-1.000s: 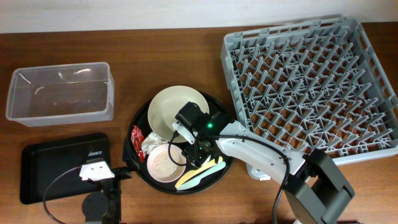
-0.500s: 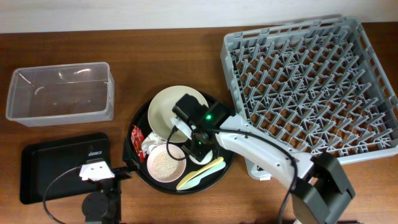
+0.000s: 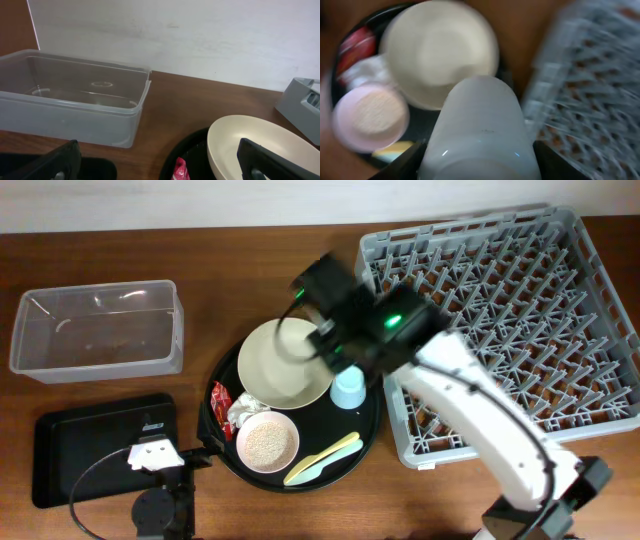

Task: Sort waste into correct bins and load items into the dishwasher rack
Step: 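Carry the white cup with the right gripper into the rack's right side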

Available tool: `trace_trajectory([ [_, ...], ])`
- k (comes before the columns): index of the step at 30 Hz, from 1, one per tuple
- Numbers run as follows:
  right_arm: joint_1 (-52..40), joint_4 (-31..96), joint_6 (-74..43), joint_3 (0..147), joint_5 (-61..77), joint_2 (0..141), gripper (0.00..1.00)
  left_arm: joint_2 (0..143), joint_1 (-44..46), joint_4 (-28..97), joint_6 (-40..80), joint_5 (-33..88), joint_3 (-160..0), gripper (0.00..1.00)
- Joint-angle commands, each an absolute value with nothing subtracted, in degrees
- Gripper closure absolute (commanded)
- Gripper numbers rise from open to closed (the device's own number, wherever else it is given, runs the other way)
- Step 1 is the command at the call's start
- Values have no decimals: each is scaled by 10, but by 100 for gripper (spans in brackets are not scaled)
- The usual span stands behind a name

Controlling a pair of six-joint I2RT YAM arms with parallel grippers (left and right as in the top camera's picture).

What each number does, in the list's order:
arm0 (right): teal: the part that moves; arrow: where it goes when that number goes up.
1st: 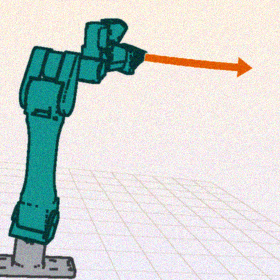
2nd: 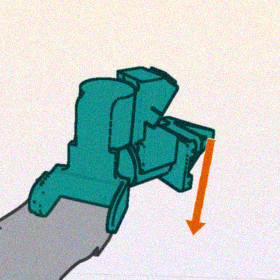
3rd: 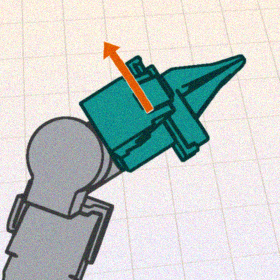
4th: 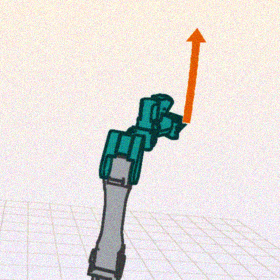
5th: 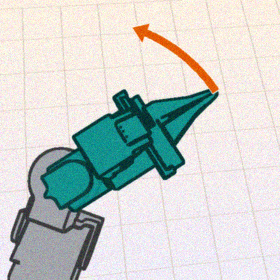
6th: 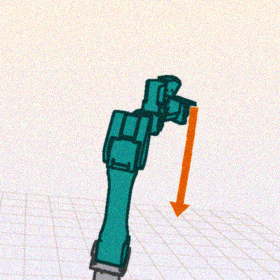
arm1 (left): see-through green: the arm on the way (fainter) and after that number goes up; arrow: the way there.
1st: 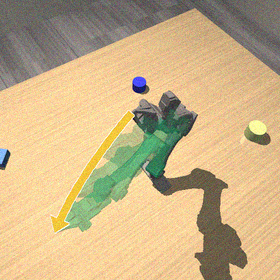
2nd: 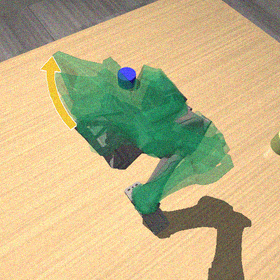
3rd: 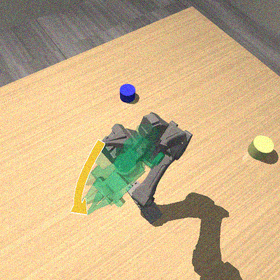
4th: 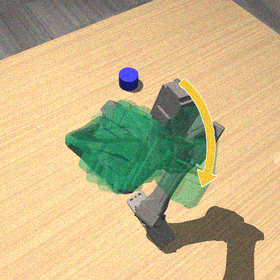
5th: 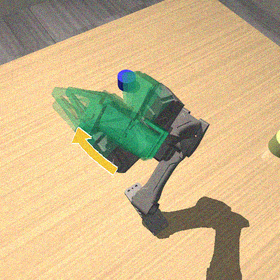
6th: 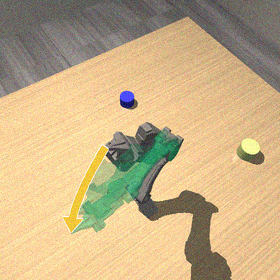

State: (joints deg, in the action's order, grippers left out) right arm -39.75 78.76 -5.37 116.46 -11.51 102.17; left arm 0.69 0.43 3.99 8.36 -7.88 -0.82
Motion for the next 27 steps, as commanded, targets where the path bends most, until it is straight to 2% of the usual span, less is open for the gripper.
trace_trajectory([
  [1,-293,802,-107,1197,-187,1009,53,4,1,39,74,-73,-5,1],
  [6,-111,807,-140,1196,-171,1011,57,4,1,39,74,-73,-5,1],
  [14,161,806,-140,1195,-127,1023,57,4,1,39,74,-73,-5,1],
  [20,276,804,-140,1194,-94,1068,57,4,1,39,74,-73,-5,1],
  [27,344,837,-140,1194,-47,1150,58,4,1,39,74,-73,-5,1],
])
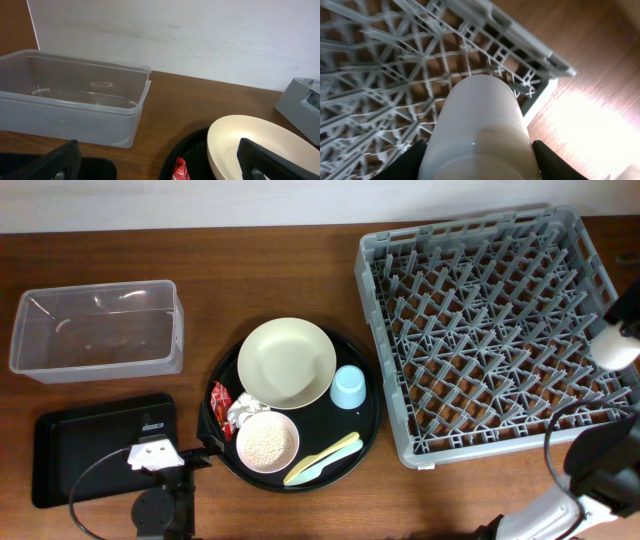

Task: Sort waste into correct bins and load items into the dishwasher rack
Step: 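Carry the white cup with the right gripper into the rack's right side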

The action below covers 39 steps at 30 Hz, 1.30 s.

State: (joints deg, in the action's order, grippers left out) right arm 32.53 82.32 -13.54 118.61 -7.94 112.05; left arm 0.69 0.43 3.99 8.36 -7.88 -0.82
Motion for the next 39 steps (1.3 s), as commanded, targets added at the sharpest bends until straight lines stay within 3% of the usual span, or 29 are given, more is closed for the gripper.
trace_trajectory([
  [1,349,841,-140,1194,-48,1159,58,4,1,39,74,-73,-5,1],
  [22,359,816,-141,1109,-72,1198,57,4,1,39,74,-73,-5,1],
  [26,357,801,-140,1107,-79,1195,37,4,1,39,74,-73,-5,1],
  [31,340,802,-137,1133,-68,1171,24,4,1,39,74,-73,-5,1],
  [34,319,804,-123,1152,-30,1121,9,4,1,39,74,-73,-5,1],
  [39,268,818,-87,1155,54,1042,8,4,1,39,74,-73,-5,1],
])
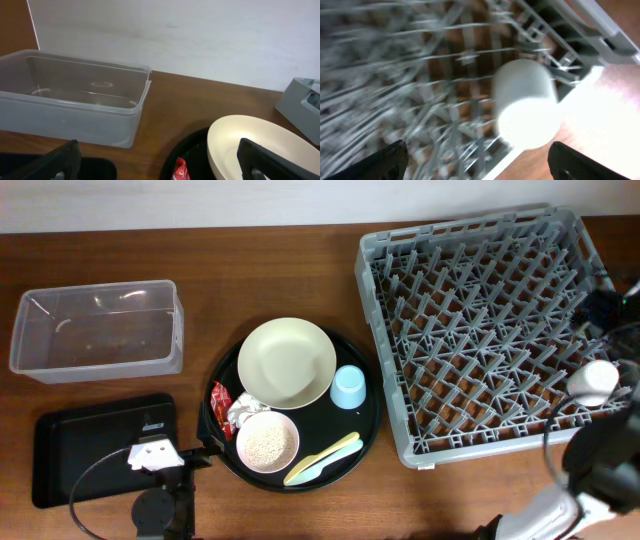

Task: Sort waste into correct bins and load items into the dishwasher rack
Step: 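Carry the white cup with the right gripper into the rack's right side, then move the right gripper to the light-blue cup and grasp it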

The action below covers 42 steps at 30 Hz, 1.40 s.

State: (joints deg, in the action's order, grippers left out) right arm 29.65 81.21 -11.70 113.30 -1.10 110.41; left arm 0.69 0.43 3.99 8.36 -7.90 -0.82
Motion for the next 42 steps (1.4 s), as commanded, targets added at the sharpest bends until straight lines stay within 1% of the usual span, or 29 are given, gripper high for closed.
trace_trajectory([
  [1,230,831,-60,1155,93,1019,10,4,1,39,74,-73,-5,1],
  [4,152,853,-35,1155,127,1006,14,4,1,39,74,-73,-5,1],
  [8,1,862,-6,1134,129,1016,18,4,1,39,74,-73,-5,1],
  [12,-151,839,-2,1081,94,1047,18,4,1,39,74,-73,-5,1],
  [16,-253,802,-3,1018,55,1080,22,4,1,39,74,-73,-5,1],
  [19,-308,773,-4,985,36,1095,21,4,1,39,74,-73,-5,1],
  [21,-331,750,-13,966,15,1100,20,4,1,39,74,-73,-5,1],
  [24,-345,716,-49,936,-55,1100,14,4,1,39,74,-73,-5,1],
  [25,-345,692,-46,922,-49,1100,12,4,1,39,74,-73,-5,1],
  [31,-345,587,-45,840,-27,1100,13,4,1,39,74,-73,-5,1],
  [35,-345,544,-45,823,-20,1100,18,4,1,39,74,-73,-5,1],
  [38,-345,539,-45,823,-20,1100,25,4,1,39,74,-73,-5,1],
  [41,-345,540,-45,825,-22,1100,27,4,1,39,74,-73,-5,1],
  [42,-345,542,-45,828,-22,1100,31,4,1,39,74,-73,-5,1],
])
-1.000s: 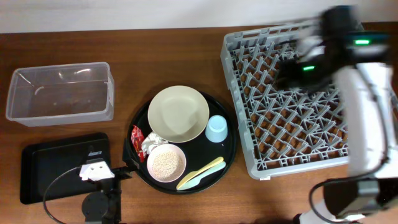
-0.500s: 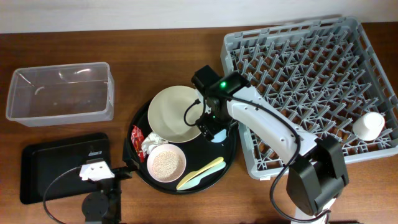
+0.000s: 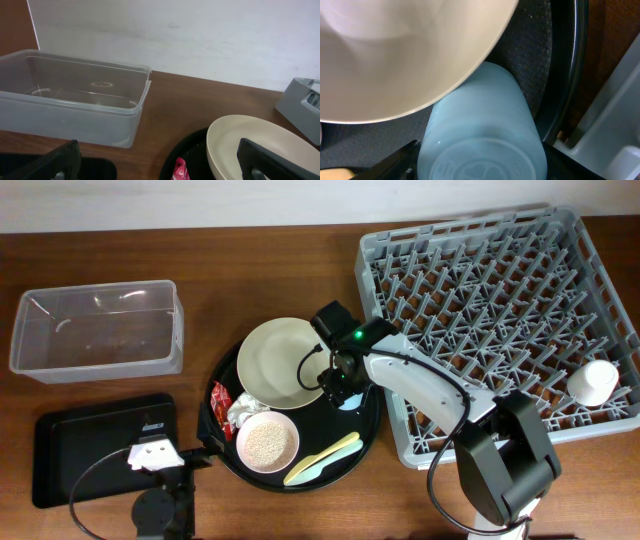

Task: Sort waste into correct bins and load items into the dishwasher rack
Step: 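Move the right gripper to the light-blue cup and grasp it, then place the light-blue cup in the rack beside the white cup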

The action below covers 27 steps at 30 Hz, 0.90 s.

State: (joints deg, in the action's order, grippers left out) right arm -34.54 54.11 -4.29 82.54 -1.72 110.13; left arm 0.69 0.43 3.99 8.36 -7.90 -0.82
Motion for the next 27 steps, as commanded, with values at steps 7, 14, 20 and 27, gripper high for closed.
trace_trajectory([
  [7,-345,592,-45,865,-54,1098,39,4,1,39,74,-73,-5,1],
  [14,-344,684,-50,950,-68,1082,42,4,1,39,74,-73,-5,1],
  [20,-340,756,-84,1051,-71,1052,43,4,1,39,74,-73,-5,1],
  [27,-270,796,-122,1101,-121,1023,43,4,1,39,74,-73,-5,1],
])
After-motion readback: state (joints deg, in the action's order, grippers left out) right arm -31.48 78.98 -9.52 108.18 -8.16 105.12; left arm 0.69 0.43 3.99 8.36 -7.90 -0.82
